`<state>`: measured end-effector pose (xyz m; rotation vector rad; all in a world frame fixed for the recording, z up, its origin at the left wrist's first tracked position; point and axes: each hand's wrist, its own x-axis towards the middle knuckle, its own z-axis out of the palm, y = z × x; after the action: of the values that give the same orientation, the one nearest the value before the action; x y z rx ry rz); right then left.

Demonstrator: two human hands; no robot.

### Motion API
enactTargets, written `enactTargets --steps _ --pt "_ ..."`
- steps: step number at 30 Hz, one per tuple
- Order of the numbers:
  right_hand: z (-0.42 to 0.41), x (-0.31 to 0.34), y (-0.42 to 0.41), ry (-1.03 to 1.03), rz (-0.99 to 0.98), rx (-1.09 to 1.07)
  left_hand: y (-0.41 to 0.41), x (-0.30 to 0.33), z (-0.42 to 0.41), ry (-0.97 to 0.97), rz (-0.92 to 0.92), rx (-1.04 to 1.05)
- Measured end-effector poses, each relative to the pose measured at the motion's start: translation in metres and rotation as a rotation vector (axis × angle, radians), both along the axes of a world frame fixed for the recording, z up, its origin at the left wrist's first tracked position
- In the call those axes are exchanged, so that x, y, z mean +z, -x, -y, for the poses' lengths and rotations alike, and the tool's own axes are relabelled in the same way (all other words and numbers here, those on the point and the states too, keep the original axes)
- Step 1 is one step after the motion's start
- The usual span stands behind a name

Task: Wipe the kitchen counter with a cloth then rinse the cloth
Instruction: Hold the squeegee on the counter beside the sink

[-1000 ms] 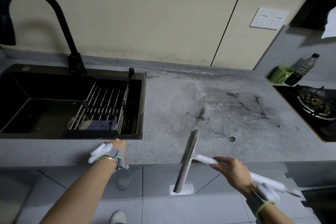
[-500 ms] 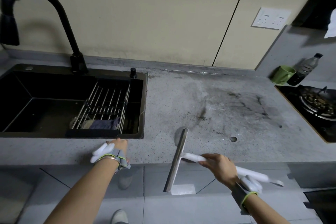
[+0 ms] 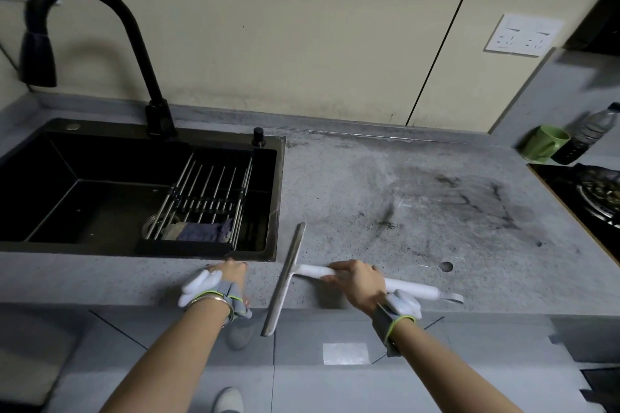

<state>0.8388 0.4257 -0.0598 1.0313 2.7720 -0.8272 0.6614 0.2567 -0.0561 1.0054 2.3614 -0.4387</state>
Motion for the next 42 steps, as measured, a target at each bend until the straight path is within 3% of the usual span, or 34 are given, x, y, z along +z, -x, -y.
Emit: enactTargets --steps 21,31,42 --pt "-0.048 0.01 -0.153 -0.079 0.037 -0.242 -0.004 0.006 -0.001 -0.033 0.028 0.073" --pt "-0.035 0.003 -0.12 -0.056 0.031 -0.14 -0.005 0.0 0.001 -0.112 0.028 0.12" --pt "-0.02 -0.002 -0.038 0.019 0.014 -0.024 0.006 -0.007 0.004 -0.075 -0.032 0.022"
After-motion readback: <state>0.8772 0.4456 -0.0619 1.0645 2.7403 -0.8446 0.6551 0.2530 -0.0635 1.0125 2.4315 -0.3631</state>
